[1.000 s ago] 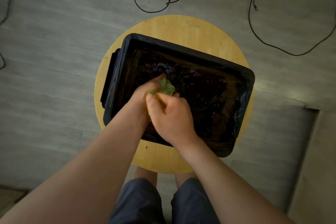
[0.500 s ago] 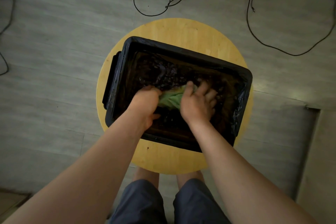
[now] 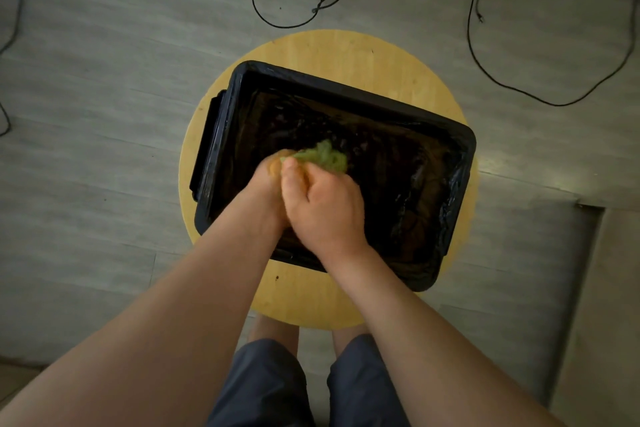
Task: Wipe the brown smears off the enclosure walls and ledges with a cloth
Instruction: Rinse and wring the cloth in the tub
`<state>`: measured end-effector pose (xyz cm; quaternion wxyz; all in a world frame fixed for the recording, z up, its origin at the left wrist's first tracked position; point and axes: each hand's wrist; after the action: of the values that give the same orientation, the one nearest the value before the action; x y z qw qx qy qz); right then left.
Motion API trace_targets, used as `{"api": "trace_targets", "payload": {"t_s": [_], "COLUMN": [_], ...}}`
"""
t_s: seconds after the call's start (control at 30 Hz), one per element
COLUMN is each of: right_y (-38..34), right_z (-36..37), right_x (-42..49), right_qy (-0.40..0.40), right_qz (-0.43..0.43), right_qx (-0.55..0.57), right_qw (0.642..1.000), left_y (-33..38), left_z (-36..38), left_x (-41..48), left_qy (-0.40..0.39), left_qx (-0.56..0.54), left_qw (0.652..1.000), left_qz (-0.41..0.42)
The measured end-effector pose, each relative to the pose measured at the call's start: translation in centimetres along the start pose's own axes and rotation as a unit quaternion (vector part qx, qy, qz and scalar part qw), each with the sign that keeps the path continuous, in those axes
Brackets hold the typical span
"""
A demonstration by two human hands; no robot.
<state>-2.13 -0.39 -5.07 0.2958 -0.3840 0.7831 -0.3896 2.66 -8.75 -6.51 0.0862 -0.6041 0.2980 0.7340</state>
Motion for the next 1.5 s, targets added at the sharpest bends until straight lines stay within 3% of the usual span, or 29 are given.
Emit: {"api": "trace_targets", "payload": {"t_s": [0.03,0.07,0.1,0.13,0.2,0.27,0.33,0.4,0.5,0.6,0.73,0.83,0.9,1.03,1.13,1.27,1.33,1.37,1.43,1.5], "right_y": [0.8,1.6,2.2,2.9,4.1,5.4,6.3,6.1,5.7,4.1,0.8,-0.3,-0.3,0.6,1.4,1.7,2.2,2.4,2.3,2.1], "right_z": [0.1,0.2,0.2,0.2,-0.4,-1.3,-2.4,-3.0,-2.6,-3.0,-5.3,-6.9,-7.2,-6.2,-5.3,-5.2,-5.3,-5.4,-5.7,-6.2], "right_x": [0.4,0.7,1.1,1.4,2.1,2.4,2.5,2.3,1.5,1.0,0.9,1.5,2.2,2.8,2.5,2.6,3.0,3.2,3.6,3.9], "right_qy": [0.014,0.017,0.012,0.003,0.005,0.050,0.114,0.139,0.025,-0.101,-0.155,-0.118,-0.078,-0.084,-0.122,-0.109,-0.091,-0.082,-0.079,-0.088], "right_qz": [-0.008,-0.014,-0.019,-0.014,0.026,0.114,0.226,0.305,0.332,0.282,0.228,0.290,0.333,0.393,0.431,0.420,0.390,0.376,0.373,0.376], "right_qx": [-0.028,-0.053,-0.084,-0.126,-0.197,-0.189,-0.101,-0.010,0.037,0.093,0.153,0.264,0.290,0.311,0.318,0.334,0.324,0.308,0.296,0.289], "right_qw": [0.999,0.998,0.996,0.992,0.980,0.974,0.962,0.942,0.942,0.950,0.949,0.912,0.894,0.862,0.835,0.837,0.857,0.870,0.876,0.876], "left_y": [-0.1,-0.3,-0.4,-0.4,-0.7,-1.3,-1.4,-1.4,-1.3,-1.5,-1.5,-1.3,-1.1,-1.4,-2.1,-2.4,-2.5,-2.4,-2.2,-1.9], "left_z": [0.2,0.3,0.5,0.8,0.7,0.1,-0.7,-1.4,-0.6,0.0,0.0,0.0,0.1,1.1,1.9,2.4,2.4,2.2,1.5,0.9], "left_x": [-0.6,-1.5,-1.6,-1.4,-1.3,-1.5,-1.3,-1.7,-2.3,-2.9,-3.3,-4.2,-5.3,-6.1,-6.5,-6.9,-6.8,-6.7,-6.5,-6.4], "left_qy": [0.017,0.015,0.013,-0.021,-0.031,0.006,0.059,0.110,0.094,0.069,0.109,0.098,0.112,0.133,0.078,-0.006,-0.001,0.023,0.092,0.108], "left_qx": [0.054,0.035,-0.086,-0.129,-0.130,-0.025,0.124,0.322,0.491,0.551,0.607,0.509,0.434,0.287,0.002,-0.238,-0.233,-0.163,0.087,0.281], "left_qw": [0.998,0.999,0.996,0.991,0.991,0.999,0.989,0.938,0.858,0.819,0.770,0.812,0.846,0.910,0.978,0.962,0.965,0.978,0.978,0.927], "left_qz": [0.008,0.001,-0.028,-0.013,0.011,0.044,0.054,0.067,0.119,0.141,0.167,0.268,0.290,0.269,0.193,0.133,0.122,0.127,0.163,0.224]}}
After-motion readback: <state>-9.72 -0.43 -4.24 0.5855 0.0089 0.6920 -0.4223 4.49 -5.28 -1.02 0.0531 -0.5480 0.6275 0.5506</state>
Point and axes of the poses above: each hand's wrist, its own x-axis towards the middle knuckle, its own z-axis out of the palm, y = z × x, and after that the axes turned 10 degrees about x, right-handed
